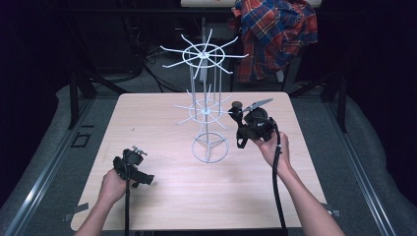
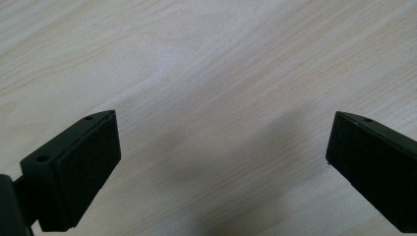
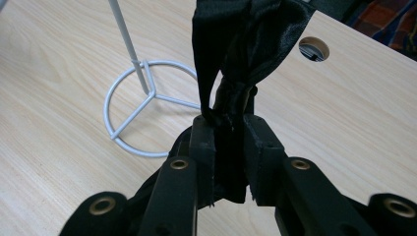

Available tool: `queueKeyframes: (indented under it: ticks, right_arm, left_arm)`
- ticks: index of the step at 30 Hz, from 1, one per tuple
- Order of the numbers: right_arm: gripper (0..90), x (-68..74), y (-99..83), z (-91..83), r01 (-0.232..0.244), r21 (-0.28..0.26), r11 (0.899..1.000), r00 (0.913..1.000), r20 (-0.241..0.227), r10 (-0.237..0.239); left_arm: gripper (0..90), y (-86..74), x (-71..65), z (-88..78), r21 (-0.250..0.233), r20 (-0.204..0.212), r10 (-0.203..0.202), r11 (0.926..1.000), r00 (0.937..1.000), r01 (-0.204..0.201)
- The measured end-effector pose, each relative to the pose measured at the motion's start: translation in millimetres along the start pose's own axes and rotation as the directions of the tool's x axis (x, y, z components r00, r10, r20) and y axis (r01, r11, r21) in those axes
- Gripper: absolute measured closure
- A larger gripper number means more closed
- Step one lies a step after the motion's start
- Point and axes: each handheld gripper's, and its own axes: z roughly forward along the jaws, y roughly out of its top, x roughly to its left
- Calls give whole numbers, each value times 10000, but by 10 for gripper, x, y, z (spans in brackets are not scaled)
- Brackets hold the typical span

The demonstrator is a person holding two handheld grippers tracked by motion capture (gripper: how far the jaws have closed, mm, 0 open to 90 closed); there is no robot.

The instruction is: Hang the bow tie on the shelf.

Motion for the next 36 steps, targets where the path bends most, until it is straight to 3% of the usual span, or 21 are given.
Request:
queueKeyframes:
  ticks: [24,36]
  right_arm:
    - [741,-5,-9,99,-129,13,9999,9999,23,129]
    - [659,-3,-38,119,-208,-27,9998,9997,-135,207]
  left_arm:
    - [1,1,-1,2,19,18,20,10000,10000,-20]
    - [1,2,-2,2,23,16,28,10000,10000,-28]
